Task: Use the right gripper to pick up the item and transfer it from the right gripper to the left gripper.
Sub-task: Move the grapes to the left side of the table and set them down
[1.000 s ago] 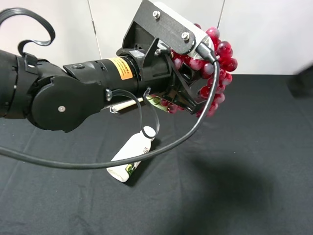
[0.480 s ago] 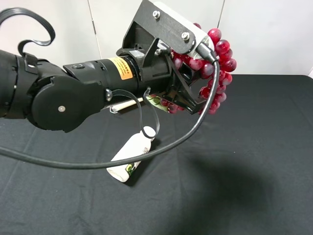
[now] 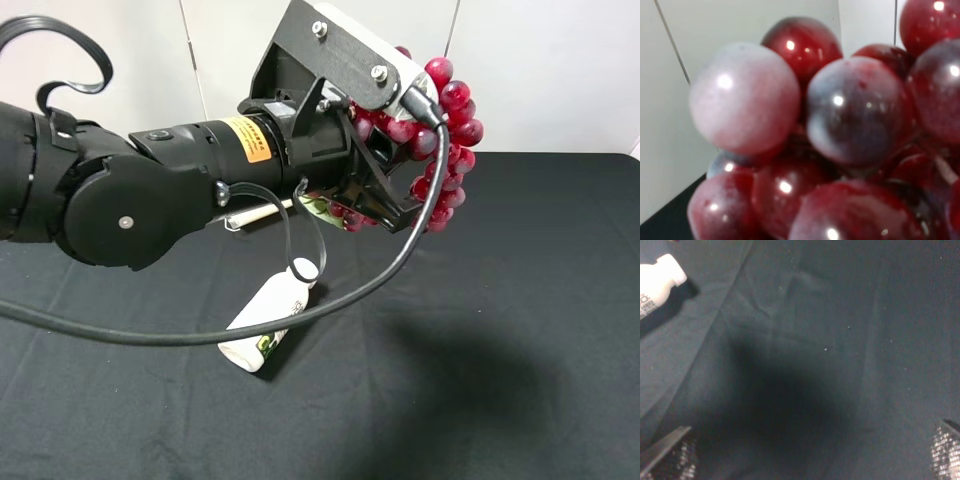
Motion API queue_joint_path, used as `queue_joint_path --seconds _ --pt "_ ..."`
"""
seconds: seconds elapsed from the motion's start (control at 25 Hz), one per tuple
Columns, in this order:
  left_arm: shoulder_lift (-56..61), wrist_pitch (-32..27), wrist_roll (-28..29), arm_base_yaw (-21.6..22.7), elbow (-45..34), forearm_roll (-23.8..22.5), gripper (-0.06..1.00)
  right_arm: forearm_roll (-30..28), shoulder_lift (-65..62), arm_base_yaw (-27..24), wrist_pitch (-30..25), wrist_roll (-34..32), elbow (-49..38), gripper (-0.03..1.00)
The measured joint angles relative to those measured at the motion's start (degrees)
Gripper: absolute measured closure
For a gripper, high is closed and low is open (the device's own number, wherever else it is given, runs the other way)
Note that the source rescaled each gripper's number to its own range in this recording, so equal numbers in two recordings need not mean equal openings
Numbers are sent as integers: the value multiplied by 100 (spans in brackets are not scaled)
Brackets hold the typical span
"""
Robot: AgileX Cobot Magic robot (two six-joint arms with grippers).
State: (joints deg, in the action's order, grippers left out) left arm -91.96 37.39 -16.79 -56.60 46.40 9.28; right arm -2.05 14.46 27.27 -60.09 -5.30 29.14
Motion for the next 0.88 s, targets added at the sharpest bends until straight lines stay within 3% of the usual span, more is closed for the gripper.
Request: queue_joint_path --seconds 0.56,0.88 --pt "0 -88 0 0 0 0 93 8 -110 -38 158 68 -65 -3" --pt "35 -1104 0 0 0 -6 93 88 -919 -1104 170 80 -65 -3"
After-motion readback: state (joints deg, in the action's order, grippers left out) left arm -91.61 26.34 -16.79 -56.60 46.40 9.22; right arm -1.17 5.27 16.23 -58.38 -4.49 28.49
